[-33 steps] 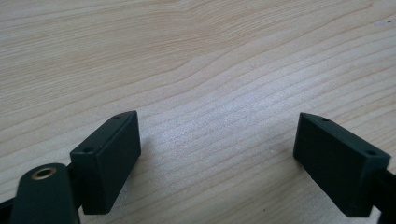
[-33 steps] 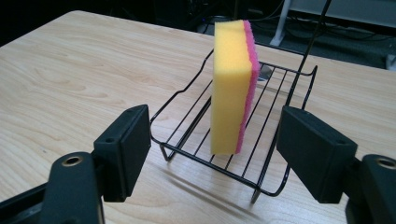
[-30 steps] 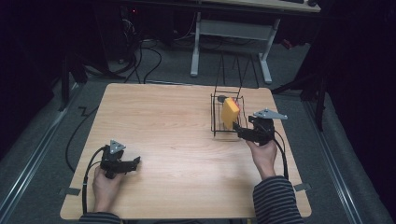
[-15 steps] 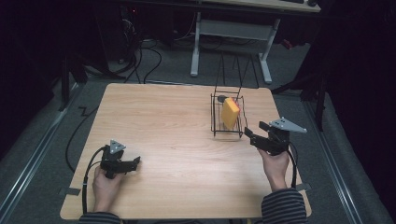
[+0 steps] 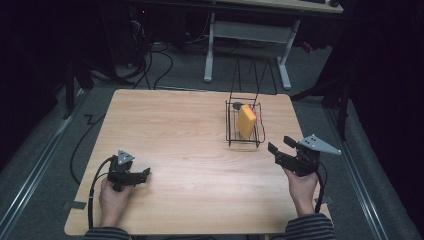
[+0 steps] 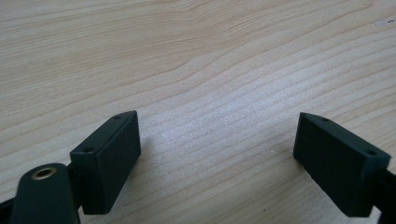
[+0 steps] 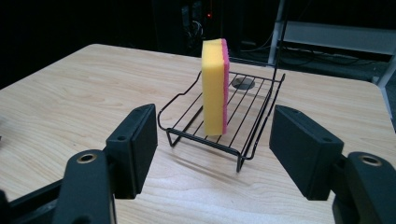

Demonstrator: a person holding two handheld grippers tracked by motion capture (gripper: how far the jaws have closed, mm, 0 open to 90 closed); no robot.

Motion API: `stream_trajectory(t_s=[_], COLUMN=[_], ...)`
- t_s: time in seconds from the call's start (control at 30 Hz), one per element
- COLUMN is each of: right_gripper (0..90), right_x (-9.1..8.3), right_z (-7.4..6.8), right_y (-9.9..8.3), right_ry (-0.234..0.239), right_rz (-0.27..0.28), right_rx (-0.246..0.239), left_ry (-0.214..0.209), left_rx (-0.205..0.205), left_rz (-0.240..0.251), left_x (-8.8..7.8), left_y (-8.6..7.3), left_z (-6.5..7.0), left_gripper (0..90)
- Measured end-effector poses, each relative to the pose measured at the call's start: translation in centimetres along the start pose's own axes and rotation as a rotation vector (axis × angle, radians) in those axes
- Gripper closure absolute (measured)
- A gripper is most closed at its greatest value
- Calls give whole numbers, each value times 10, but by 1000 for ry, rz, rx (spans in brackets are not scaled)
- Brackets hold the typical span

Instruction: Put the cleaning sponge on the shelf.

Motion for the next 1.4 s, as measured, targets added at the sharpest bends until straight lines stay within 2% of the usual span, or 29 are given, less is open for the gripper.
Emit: stream_trajectory(t_s=[0.4,0.73,1.4], right_gripper=[340,347,354], right_x=[-19,-27,-25], right_z=[-4,-5,-10], right_y=[-11,-25,-56], right_ry=[-2,-8,-10], right_rz=[24,24,11], right_rx=[6,21,67], left_ry=[0,1,1], left_rx=[0,1,0], left_rz=[0,0,0], left_x=[0,0,0], left_y=[0,0,0], left_z=[0,0,0], left_gripper=[154,154,154])
Point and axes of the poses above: each handheld gripper's, and its own axes: x roughly forward along the jaws, y roughly out of its top, z roughly to its right, the point moved 6 cm from there along x, roughly forward along the jaws, and after that the axes turned 15 degrees about -x, right-handed, at the moved point
